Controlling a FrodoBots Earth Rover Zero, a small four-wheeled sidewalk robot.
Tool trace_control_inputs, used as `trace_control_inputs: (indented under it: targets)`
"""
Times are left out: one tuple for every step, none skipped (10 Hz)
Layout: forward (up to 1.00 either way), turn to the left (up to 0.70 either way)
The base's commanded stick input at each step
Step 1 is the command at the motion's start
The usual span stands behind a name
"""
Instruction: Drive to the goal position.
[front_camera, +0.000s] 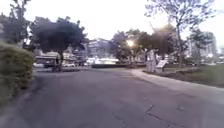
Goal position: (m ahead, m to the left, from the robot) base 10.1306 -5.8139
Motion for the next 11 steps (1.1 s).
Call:
trace_control_inputs:
  targets:
    - [0.7, 0.0]
    - [0.7, 0.0]
    - [0.7, 0.0]
    - [0.7, 0.0]
    - [0.7, 0.0]
    - [0.7, 0.0]
    - [0.7, 0.0]
    - [0.7, 0.0]
    - [0.7, 0.0]
    - [0.7, 0.0]
    - [0.7, 0.0]
